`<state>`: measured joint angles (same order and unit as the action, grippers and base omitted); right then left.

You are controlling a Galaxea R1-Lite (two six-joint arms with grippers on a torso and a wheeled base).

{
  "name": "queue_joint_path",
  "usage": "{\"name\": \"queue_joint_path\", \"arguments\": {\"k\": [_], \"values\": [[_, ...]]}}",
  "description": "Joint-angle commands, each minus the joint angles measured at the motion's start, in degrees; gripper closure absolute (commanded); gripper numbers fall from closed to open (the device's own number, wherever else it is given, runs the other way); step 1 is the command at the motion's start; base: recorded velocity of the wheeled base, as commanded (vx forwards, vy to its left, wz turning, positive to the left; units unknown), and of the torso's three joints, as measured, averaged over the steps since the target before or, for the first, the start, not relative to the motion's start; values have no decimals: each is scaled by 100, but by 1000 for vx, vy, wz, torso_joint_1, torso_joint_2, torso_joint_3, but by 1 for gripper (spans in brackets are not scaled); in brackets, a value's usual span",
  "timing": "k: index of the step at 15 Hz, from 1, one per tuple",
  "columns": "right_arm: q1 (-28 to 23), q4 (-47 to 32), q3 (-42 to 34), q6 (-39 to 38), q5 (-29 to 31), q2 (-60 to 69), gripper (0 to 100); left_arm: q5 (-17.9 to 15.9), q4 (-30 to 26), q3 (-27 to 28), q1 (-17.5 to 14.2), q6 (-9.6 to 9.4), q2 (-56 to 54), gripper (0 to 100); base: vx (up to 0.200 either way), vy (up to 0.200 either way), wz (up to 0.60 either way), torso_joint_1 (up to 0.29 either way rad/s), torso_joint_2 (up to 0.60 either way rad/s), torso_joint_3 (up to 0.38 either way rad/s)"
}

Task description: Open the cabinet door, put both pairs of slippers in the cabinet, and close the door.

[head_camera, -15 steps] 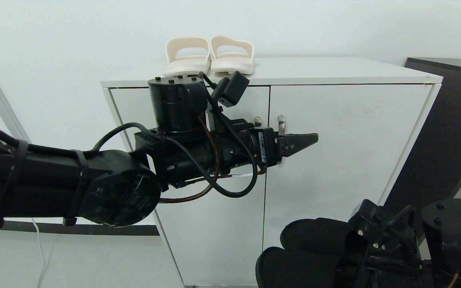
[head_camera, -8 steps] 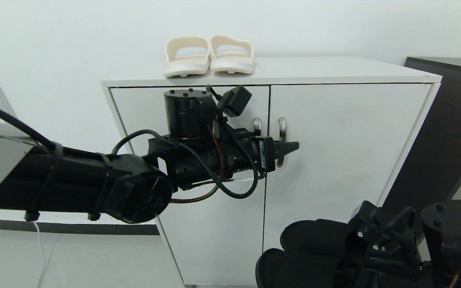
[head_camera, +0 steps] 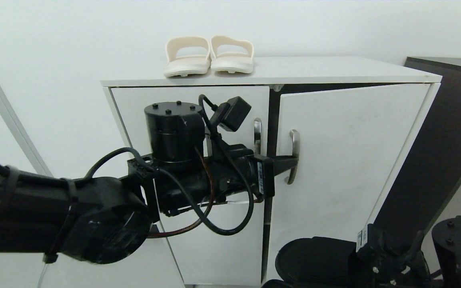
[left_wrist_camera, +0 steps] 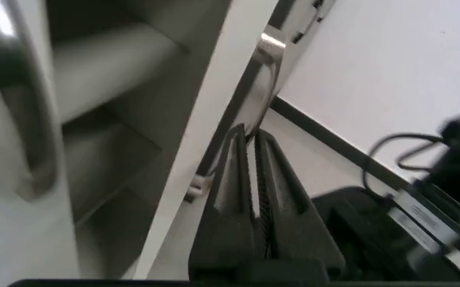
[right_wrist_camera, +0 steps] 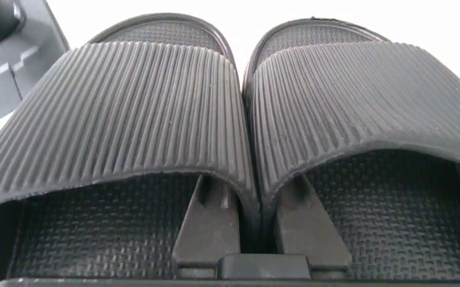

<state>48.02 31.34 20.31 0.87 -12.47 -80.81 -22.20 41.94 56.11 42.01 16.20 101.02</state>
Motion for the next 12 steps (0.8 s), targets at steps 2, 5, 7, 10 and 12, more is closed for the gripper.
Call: {"name": "queue_joint_path", "arguments": {"k": [2, 5, 7, 10, 12], "values": [[6, 3, -80, 10, -106, 92, 100, -4, 78, -461, 238, 41, -575, 100, 0, 0, 0, 0, 0, 0], [15, -5, -106, 19, -133, 127, 100, 23, 104, -777, 194, 199, -935, 100, 0, 0, 0, 0, 0, 0], [23, -5, -106, 36, -133, 127, 100, 23, 113, -839, 9, 410, -979, 100, 0, 0, 0, 0, 0, 0], [111, -14, -141, 36, -124, 136, 100, 14, 306, -522, -88, 683, -505, 100, 0, 0, 0, 0, 0, 0], [261, -5, -247, 36, -106, 136, 100, -4, 588, -215, -70, 674, -4, 100, 0, 0, 0, 0, 0, 0]]}}
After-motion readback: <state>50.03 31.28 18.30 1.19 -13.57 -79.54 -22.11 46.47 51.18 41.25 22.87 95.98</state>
